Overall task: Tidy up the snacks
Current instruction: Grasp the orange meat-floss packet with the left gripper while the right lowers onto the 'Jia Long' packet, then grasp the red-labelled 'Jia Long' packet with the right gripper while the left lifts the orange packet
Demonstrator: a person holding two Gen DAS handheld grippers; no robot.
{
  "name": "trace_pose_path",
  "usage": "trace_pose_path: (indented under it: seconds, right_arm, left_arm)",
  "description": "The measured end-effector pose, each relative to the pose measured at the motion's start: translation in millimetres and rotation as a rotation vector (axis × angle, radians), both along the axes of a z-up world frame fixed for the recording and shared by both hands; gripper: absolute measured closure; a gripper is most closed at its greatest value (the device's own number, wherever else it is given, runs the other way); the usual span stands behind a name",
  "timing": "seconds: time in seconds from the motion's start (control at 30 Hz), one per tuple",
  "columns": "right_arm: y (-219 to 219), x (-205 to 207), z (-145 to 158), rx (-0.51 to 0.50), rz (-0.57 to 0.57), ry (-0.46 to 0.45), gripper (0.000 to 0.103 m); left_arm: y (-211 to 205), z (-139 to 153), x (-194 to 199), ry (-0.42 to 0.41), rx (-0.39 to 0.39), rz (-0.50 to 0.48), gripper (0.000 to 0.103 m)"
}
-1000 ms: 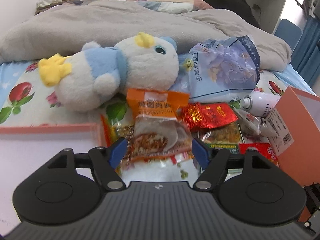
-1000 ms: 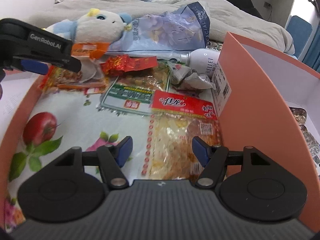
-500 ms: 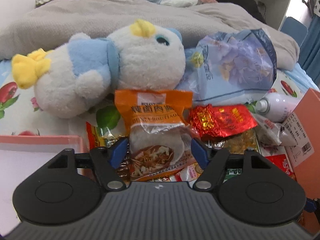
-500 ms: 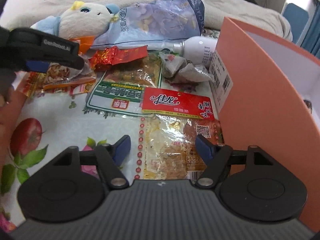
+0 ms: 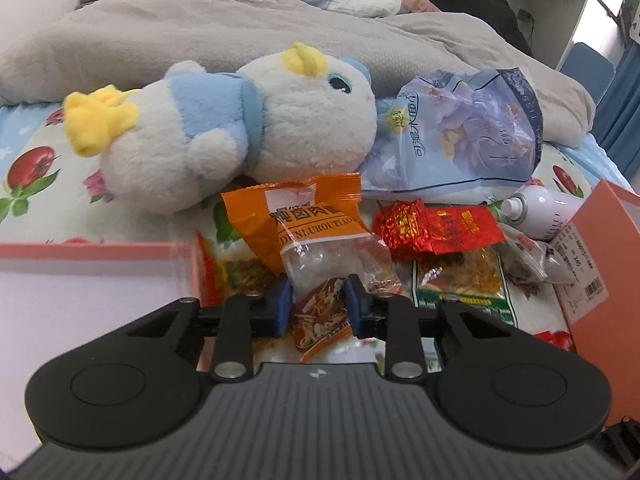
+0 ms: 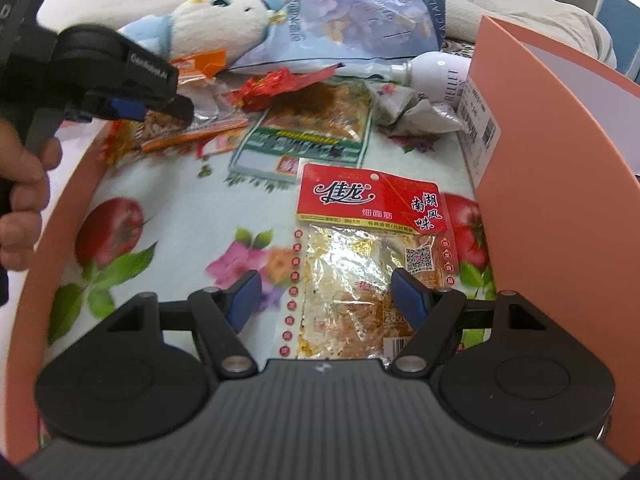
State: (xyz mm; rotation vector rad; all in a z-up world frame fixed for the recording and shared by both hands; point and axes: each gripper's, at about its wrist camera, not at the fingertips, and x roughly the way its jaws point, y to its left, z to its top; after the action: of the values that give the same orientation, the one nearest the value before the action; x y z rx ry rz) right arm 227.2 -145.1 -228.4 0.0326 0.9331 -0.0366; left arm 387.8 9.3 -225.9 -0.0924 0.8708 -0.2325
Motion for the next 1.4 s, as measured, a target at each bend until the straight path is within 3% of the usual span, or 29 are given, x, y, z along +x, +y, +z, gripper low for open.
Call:
trace_pose_path:
  seconds: [0.4,0.7,0.87,0.97,1.2,1.27,1.3,1.33,1.4]
  right_arm:
    - [19,-52,7,0.033,0.098,0.036,0.029]
    - [7,-75,16,0.089,0.114,0.029,0.031]
    - [0,-81,20,-0.027,0.149,0.034,0.03]
    - [-9,-83,20,-0.009,0.149,0.059,0.031]
    - [-5,-86,16,0.002,0.187,0.076,0.019]
    - [-4,-86,14,-0.006,0.184,0.079,0.019]
    - [-3,-87,12,-0.004,0.183,0.079,0.018]
    - [-4,-87,12,0.002,0.18,0.078,0.018]
    - [-6,-88,9,0.021,0.171,0.075,0.017]
  left_arm:
    - [9,29,-72,0.023,-0.038,-0.047,0.074]
    - [19,26,-128,0.088,-0.052,-0.038,0.079]
    - [21,26,-154,0.12,-0.071,-0.04,0.079]
    - [21,27,-168,0.146,-0.083,-0.044,0.08]
    - [22,23,-191,0.195,-0.109,-0.014,0.079]
    - [22,23,-193,0.201,-0.093,-0.001,0.072]
    - [21,23,-193,0.202,-0.088,-0.006,0.059]
    - [21,24,-193,0.2,-0.084,-0.006,0.04]
    - [19,26,-193,0.186,-0.072,0.004,0.029]
